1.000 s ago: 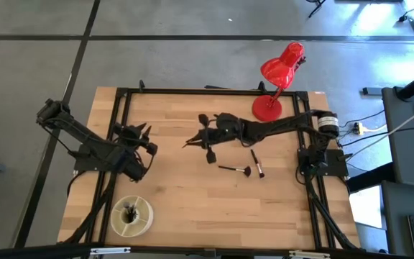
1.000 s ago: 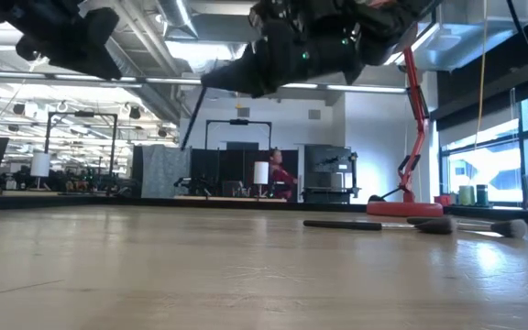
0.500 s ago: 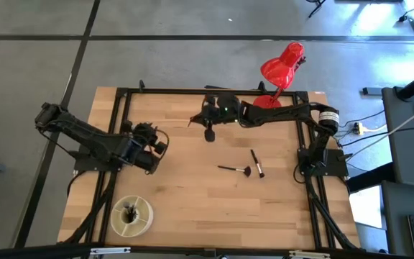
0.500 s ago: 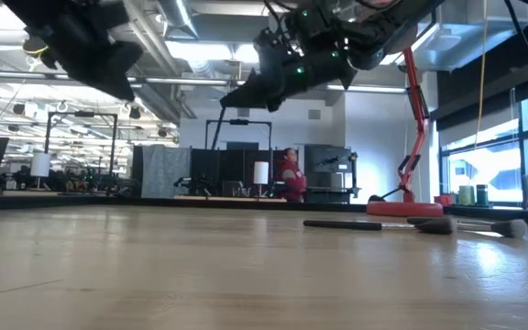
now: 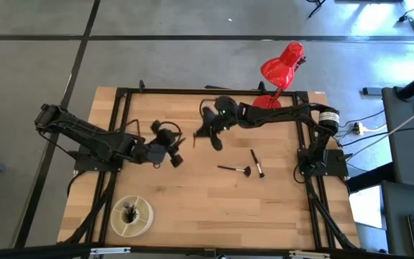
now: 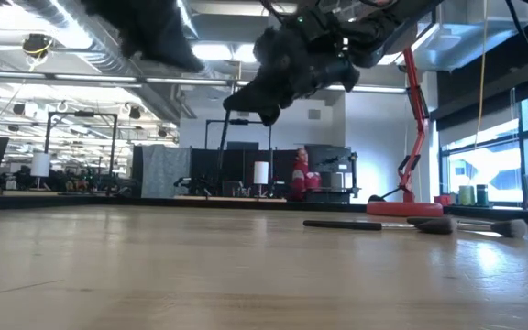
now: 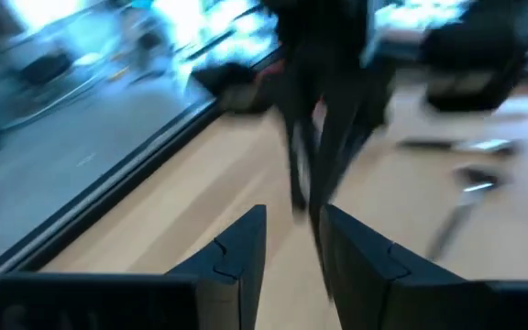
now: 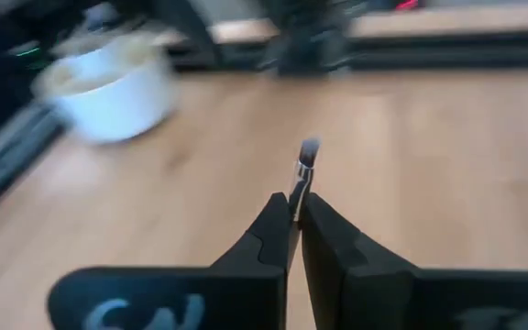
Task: Pick & Place Makeup Brushes
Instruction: Put the black eyeshadow brush into the makeup organizer
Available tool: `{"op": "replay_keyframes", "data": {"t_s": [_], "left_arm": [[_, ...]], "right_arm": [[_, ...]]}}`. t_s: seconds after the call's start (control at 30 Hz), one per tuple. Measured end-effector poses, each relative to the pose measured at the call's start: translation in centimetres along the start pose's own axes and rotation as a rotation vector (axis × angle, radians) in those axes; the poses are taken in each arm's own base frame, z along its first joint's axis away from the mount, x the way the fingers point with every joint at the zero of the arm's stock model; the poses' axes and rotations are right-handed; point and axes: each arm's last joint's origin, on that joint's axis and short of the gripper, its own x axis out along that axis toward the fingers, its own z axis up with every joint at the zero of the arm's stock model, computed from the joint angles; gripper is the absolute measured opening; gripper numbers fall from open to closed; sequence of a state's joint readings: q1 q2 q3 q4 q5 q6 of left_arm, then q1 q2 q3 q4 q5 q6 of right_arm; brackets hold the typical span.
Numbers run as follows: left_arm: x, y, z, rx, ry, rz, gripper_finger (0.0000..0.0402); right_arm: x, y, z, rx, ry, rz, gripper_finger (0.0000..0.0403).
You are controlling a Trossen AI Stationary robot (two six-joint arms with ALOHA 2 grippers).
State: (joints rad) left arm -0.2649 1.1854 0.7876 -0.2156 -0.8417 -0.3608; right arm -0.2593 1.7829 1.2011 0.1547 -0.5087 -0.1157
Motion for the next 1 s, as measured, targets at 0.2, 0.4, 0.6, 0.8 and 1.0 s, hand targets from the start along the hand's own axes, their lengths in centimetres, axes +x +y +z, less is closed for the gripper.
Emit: {"op": "replay_keyframes", "data": {"t_s": [0.2, 0.4, 0.6, 0.8, 1.0], "left_arm": [[-0.1, -0.7, 1.3, 0.008, -0.079, -0.139, 0.0113], [0.4, -1.8, 0.8, 0.05, -0.048, -0.269, 0.017], [0.8, -3.4, -0.3, 0.08, -0.028, -0.267, 0.0204], [0.3, -4.2, -0.3, 0.088, -0.054, -0.302, 0.019], [0.5, -4.0, -0.4, 0.061, -0.049, -0.269, 0.0137]], "right_arm": [[1.7, 3.5, -0.5, -0.007, 0.092, 0.013, 0.0016], [3.1, 7.0, 0.0, -0.1, 0.077, -0.022, 0.0016], [3.0, 8.0, 0.3, -0.123, 0.079, -0.048, 0.0018], [3.0, 8.2, 0.5, -0.124, 0.073, -0.056, 0.0022], [3.0, 8.2, 0.6, -0.133, 0.063, -0.057, 0.002]]}}
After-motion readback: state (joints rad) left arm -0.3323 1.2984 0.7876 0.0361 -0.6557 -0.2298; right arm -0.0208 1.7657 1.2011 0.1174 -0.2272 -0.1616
